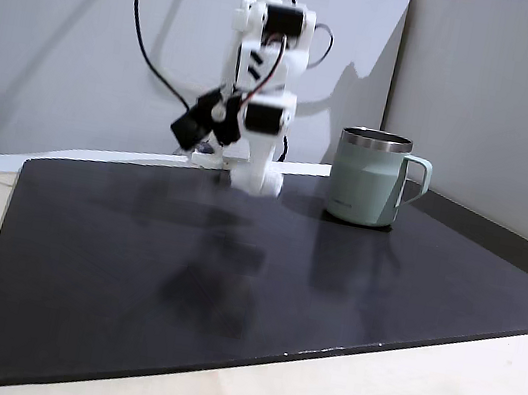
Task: Grasp a gauze and put it in the cup.
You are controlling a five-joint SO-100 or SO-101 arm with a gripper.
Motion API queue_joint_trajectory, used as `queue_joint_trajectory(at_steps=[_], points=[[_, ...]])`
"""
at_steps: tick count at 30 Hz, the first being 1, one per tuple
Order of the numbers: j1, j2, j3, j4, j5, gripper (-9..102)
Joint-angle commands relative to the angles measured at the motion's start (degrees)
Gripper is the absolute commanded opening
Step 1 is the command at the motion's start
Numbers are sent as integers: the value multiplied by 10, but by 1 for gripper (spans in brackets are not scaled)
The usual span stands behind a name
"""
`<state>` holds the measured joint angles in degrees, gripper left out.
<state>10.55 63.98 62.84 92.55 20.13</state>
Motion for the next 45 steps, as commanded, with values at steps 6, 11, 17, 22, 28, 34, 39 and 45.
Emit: queue_joint_trajectory(at_steps=[6, 11, 17, 22, 28, 34, 39, 45], points=[[-33, 113, -113, 98, -8, 0], [-53, 189, -98, 101, -20, 0], [-73, 248, -95, 102, -39, 0], [-120, 245, -95, 102, -40, 0], [-218, 238, -97, 101, -45, 0], [-318, 231, -83, 101, -62, 0], [-388, 232, -50, 103, -86, 0], [-440, 232, -10, 102, -89, 0]])
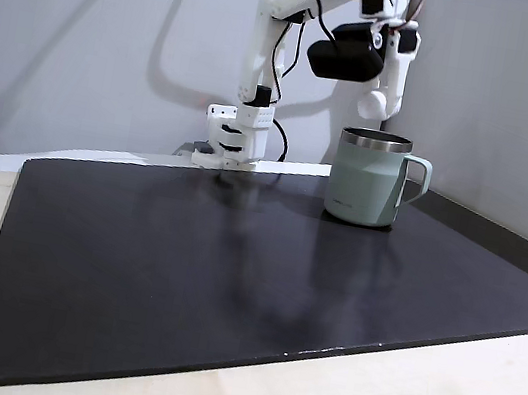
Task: Grasp a gauze and put it in the cup.
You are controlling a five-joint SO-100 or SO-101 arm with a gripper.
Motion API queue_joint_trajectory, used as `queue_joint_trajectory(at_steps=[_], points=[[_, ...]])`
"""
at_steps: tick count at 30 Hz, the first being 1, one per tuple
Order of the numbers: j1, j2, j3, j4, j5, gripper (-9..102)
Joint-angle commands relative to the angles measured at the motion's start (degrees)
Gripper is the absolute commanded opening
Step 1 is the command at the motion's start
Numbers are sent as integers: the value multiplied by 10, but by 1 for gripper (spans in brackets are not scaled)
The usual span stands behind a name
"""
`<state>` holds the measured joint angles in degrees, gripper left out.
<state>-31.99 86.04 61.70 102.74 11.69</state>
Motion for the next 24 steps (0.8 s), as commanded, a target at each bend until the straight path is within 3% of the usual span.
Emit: queue_joint_trajectory(at_steps=[1, 19, 24], points=[[-17, 11, 4, 0, -4, 0], [42, -6, 3, -13, -5, 2], [40, -6, 7, -14, -5, 37]])
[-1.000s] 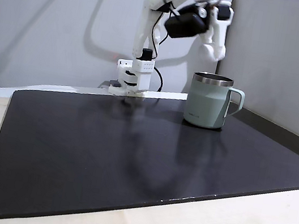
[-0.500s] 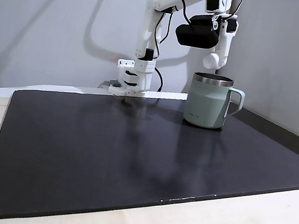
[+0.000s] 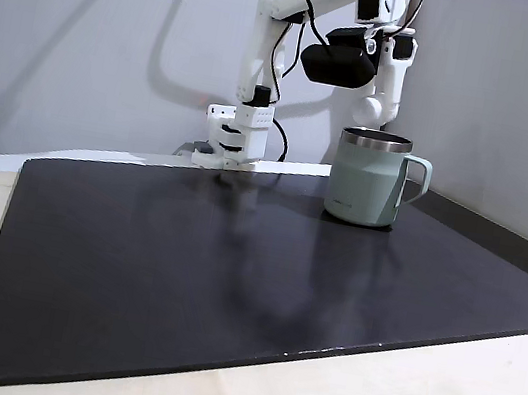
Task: Grasp a gauze and put it in the cup.
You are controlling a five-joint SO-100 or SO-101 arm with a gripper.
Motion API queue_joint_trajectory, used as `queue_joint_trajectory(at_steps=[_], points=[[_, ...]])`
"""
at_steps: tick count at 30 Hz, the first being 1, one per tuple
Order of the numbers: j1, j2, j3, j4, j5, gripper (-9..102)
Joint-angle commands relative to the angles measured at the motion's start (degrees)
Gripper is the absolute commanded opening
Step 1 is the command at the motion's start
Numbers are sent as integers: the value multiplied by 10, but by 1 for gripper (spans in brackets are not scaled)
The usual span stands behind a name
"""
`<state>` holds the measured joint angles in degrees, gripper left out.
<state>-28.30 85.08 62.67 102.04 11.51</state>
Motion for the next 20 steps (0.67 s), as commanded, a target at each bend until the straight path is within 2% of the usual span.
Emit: queue_joint_trajectory(at_steps=[1, 5, 20], points=[[3, 4, -2, -7, -4, 40], [5, 4, 0, -7, -3, 44], [5, 4, 4, -6, -3, 42]])
